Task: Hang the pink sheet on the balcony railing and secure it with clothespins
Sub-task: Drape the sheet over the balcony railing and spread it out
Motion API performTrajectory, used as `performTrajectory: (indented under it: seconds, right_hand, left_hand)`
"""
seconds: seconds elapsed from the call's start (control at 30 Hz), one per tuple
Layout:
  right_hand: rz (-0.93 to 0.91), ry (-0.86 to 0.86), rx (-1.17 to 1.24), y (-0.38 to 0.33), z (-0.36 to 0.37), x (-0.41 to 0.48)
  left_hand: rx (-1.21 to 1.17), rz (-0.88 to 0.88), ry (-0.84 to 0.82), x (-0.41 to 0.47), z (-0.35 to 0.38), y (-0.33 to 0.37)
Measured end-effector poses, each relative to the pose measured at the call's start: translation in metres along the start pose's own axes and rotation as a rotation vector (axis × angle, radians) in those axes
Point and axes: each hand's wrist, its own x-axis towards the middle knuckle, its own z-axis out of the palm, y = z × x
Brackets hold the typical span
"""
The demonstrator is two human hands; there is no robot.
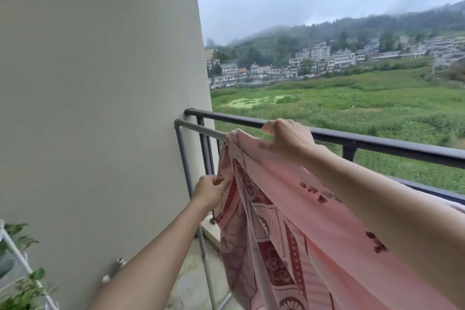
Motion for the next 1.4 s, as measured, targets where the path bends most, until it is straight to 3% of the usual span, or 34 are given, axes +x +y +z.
performTrajectory:
  seconds: [0.13,0.23,0.37,0.53,0.6,0.67,0.73,0.8,0.87,0.93,1.0,1.07,1.2,1.3,1.4]
  right_hand:
    - [0.002,-0.006,-0.093,-0.004,0.018,0.024]
    - [0.030,0.055,-0.160,-0.002,0.027,0.027]
    - [0.237,0.309,-0.154,0.011,0.022,0.035]
    - [0.726,0.596,-0.116,0.046,-0.024,0.035]
    - [0.895,0.533,-0.130,0.053,-0.037,0.016]
    - [0.964,0.327,-0.250,0.042,-0.032,0.003]
    - [0.873,0.200,-0.237,0.020,-0.018,0.002]
    - [0.694,0.130,-0.013,-0.016,-0.007,0.011]
    - [0.537,-0.034,0.106,-0.047,0.008,0.022]
    - [0.428,-0.096,-0.048,-0.060,0.029,0.029]
    - [0.373,0.037,-0.167,-0.060,0.041,0.028]
    - [0.325,0.160,-0.137,-0.055,0.048,0.022]
    - [0.226,0.276,-0.139,-0.048,0.058,0.009]
    - [0.206,0.322,-0.152,-0.046,0.060,0.004]
    - [0.180,0.380,-0.173,-0.044,0.063,-0.002]
  left_hand:
    - [-0.446,-0.067,-0.229,0.039,0.022,0.017]
    - [-0.589,-0.032,-0.317,0.054,0.026,0.017]
    - [-0.495,0.229,-0.247,0.080,-0.013,0.020]
    - [-0.342,0.565,-0.008,0.146,-0.088,0.071]
    - [-0.357,0.502,-0.033,0.168,-0.100,0.086]
    - [-0.455,0.335,-0.239,0.178,-0.102,0.095]
    - [-0.559,0.160,-0.518,0.177,-0.104,0.098]
    - [-0.583,0.045,-0.716,0.173,-0.105,0.092]
    - [-0.535,-0.018,-0.784,0.163,-0.103,0.074]
    - [-0.517,-0.096,-0.774,0.147,-0.090,0.046]
    - [-0.562,-0.195,-0.755,0.127,-0.071,0.015]
    - [-0.593,-0.242,-0.807,0.110,-0.051,-0.006]
    - [-0.487,-0.115,-0.922,0.090,-0.032,-0.017]
    - [-0.313,0.085,-0.745,0.085,-0.029,-0.018]
    - [0.109,0.467,-0.336,0.093,-0.048,-0.019]
